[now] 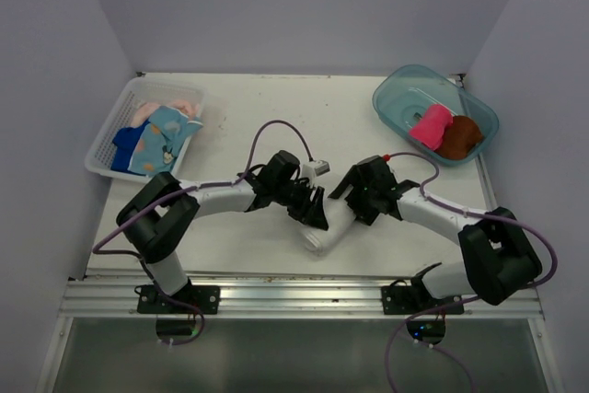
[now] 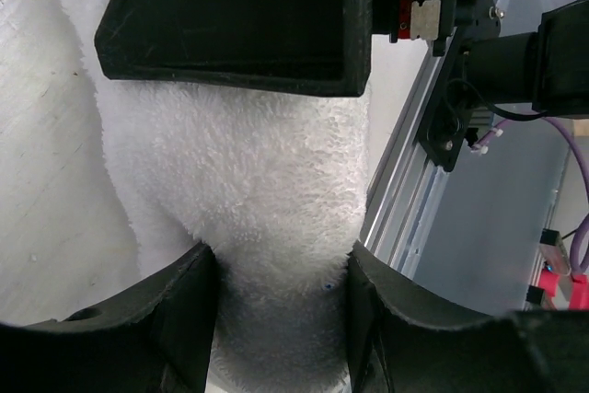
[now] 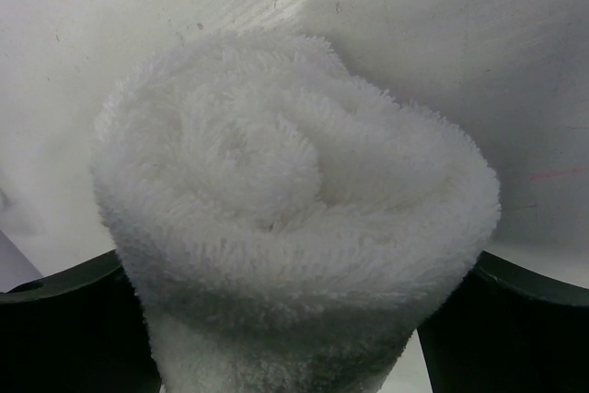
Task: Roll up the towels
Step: Roll the towel
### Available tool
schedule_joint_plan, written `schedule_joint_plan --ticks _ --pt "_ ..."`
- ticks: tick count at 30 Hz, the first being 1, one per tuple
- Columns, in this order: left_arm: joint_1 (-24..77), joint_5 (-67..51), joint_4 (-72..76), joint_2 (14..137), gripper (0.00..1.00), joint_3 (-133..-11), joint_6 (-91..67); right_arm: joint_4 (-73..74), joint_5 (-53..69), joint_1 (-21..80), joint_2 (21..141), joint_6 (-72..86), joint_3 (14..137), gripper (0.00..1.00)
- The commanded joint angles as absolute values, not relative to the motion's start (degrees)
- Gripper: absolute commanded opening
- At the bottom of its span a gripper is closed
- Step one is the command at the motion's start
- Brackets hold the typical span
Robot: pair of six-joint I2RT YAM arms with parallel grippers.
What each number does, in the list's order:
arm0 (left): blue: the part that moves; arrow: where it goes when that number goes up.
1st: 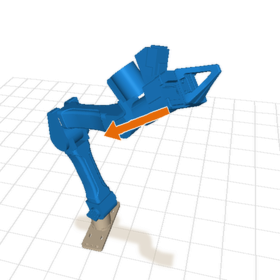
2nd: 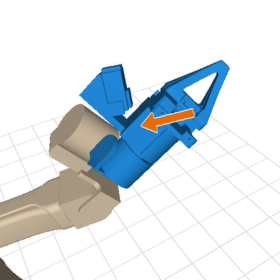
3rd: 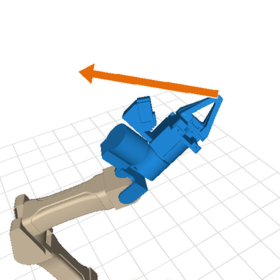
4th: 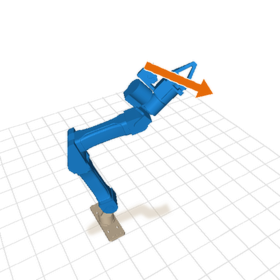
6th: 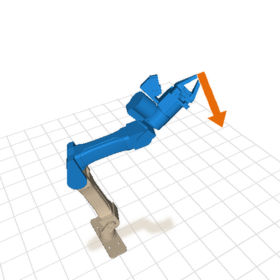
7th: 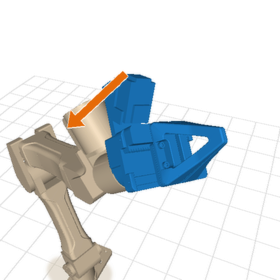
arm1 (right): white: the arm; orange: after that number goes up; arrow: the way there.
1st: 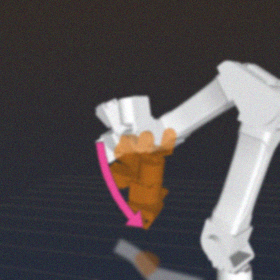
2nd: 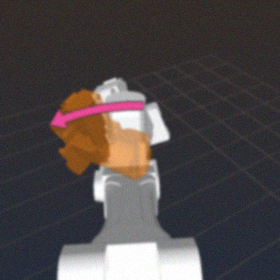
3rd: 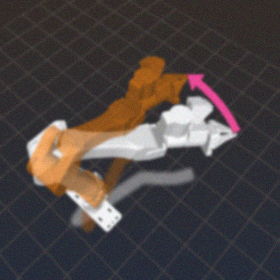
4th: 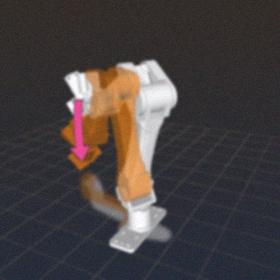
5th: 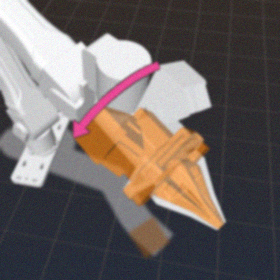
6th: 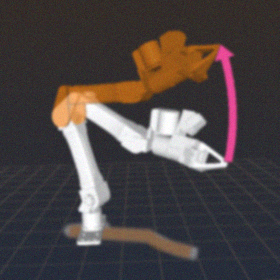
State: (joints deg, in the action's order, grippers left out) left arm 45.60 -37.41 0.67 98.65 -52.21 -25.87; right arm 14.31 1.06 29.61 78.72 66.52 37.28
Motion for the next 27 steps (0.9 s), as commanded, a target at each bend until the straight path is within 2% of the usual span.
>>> schedule_joint_plan --ticks 1,5,7,9,10,11,13,14,20,23,27 --pt "45.44 -43.85 2.11 100.81 0.53 -50.19 -28.56 13.71 1.14 30.15 81.03 65.13 36.74 0.88" --pt "44.91 -44.47 2.46 101.08 0.53 -50.18 -29.18 13.62 1.23 30.15 81.65 65.13 37.35 0.79" --pt "44.82 -44.03 2.37 100.81 0.54 -50.1 -29.18 13.62 1.14 30.15 81.65 65.3 37.44 0.7" --pt "44.82 -42.72 1.23 100.29 0.61 -50.36 -28.92 13.71 1.06 30.15 81.74 65.48 37.53 0.63" --pt "44.82 -42.28 0.8 100.11 0.66 -50.71 -28.65 13.8 1.05 30.15 81.74 65.39 37.62 0.56" --pt "44.82 -41.58 -1.99 99.85 0.82 -50.97 -27.96 13.71 1.05 30.15 81.83 65.3 37.79 0.52" --pt "44.82 -37.72 -5.95 99.76 0.93 -53.51 -26.55 13.71 1.32 30.15 81.91 64.69 38.14 0.4" --pt "44.91 -36.31 -10.5 99.58 0.97 -54.48 -24.8 13.62 1.49 30.15 82.09 64.51 38.23 0.37" --pt "44.21 -28.39 -21.6 90.63 0.99 -58.79 -21.97 14.5 2.2 29.97 81.39 60.04 40.07 0.31" --pt "41.23 -29.26 -25.38 85.44 0.99 -61.52 -21.27 15.64 3.25 29.1 81.39 58.01 42.71 0.29" --pt "32.64 -32.85 -28.12 79.12 0.99 -64.33 -20.22 15.73 6.67 25.93 81.74 55.82 46.05 0.19"
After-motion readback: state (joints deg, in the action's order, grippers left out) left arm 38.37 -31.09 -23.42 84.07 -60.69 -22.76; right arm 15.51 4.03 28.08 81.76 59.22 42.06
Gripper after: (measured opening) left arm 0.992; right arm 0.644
